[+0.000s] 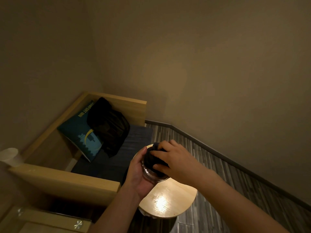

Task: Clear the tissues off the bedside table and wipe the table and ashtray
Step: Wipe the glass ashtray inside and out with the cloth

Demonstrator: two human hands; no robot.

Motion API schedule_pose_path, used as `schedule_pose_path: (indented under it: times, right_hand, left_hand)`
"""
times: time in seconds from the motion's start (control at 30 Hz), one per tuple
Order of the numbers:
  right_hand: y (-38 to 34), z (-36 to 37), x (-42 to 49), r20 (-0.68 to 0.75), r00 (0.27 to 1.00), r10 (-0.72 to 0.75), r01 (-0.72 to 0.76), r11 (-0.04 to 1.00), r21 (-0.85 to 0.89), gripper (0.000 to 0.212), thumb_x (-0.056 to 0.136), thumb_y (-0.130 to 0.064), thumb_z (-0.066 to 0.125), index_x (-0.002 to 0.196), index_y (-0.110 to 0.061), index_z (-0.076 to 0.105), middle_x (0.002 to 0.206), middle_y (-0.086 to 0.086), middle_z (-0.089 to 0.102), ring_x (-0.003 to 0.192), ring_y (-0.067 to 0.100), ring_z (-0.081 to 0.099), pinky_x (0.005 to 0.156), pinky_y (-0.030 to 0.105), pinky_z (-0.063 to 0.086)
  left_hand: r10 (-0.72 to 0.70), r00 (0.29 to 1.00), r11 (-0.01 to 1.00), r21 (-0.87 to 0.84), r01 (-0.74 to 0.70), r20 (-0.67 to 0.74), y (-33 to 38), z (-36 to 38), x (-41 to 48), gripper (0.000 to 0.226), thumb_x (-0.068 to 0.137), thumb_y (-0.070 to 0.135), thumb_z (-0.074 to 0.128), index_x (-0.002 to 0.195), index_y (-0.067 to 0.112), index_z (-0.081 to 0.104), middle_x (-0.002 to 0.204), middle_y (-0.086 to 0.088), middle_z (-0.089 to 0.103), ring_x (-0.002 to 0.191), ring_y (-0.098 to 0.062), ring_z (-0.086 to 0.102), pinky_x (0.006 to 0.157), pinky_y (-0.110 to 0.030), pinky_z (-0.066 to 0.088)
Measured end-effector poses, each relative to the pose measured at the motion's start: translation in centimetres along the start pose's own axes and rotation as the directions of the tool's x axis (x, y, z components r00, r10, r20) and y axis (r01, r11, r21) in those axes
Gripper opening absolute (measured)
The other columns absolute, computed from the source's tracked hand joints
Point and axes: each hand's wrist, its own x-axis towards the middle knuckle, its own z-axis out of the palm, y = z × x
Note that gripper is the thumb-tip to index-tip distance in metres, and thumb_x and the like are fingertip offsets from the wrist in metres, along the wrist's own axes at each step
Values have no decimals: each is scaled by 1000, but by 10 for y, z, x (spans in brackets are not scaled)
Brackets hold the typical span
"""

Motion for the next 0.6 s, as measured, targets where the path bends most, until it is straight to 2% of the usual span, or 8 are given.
schedule_pose_path:
  times: [0.1,0.17,0.27,0.33,0.4,0.47,0.53,0.6]
  right_hand:
    - [-8,0,2,17,996,90,-90,995,40,45,103,-43,50,146,-30,51,132,-4,52,117,16,50,96,28,48]
    - [-17,8,5,12,978,210,-210,974,84,41,104,-42,48,141,-26,57,130,-3,56,114,18,57,94,27,50]
    - [-27,22,10,4,888,460,-448,862,238,39,105,-43,45,132,-21,65,121,1,68,104,19,67,92,24,50]
    - [-27,25,11,5,844,536,-509,800,319,38,105,-42,47,126,-18,68,112,2,73,96,18,70,87,22,50]
    - [-25,20,11,37,846,532,-507,781,364,37,103,-41,51,123,-16,70,102,1,73,87,16,68,73,17,50]
    - [-23,10,9,78,871,484,-475,794,379,34,101,-40,55,124,-18,68,96,-2,68,80,14,64,60,14,47]
    - [-19,-3,6,67,911,406,-404,854,328,37,99,-43,59,128,-21,63,103,-3,67,88,14,65,68,19,53]
    - [-13,-18,2,48,963,267,-271,935,231,47,96,-48,61,137,-29,54,122,-5,59,104,14,62,84,25,54]
  left_hand:
    - [18,999,1000,12,-17,-42,-1,0,4,44,97,43,55,127,14,71,125,-23,72,119,-43,65,92,-56,54]
    - [46,996,999,16,-45,-77,-4,-2,10,47,92,43,61,131,17,69,128,-21,71,123,-42,63,93,-56,55]
    - [101,989,994,60,-95,-110,-8,-2,15,44,91,43,65,127,19,72,125,-17,73,120,-38,65,82,-50,57]
    - [99,989,993,80,-91,-110,-10,-2,15,38,93,43,65,118,18,77,119,-16,76,115,-36,67,81,-47,57]
    - [95,989,993,79,-87,-109,-8,-3,15,35,92,42,66,112,17,80,117,-17,77,112,-36,68,81,-47,57]
    - [88,992,993,89,-80,-91,-5,-5,16,37,91,43,66,113,17,80,121,-18,75,115,-38,67,91,-52,55]
    - [79,995,992,105,-72,-61,-2,-5,14,39,91,44,65,113,15,80,120,-19,74,113,-37,67,99,-54,50]
    - [46,999,994,104,-44,-19,1,-4,11,39,92,44,63,108,14,81,111,-17,75,102,-35,69,93,-50,51]
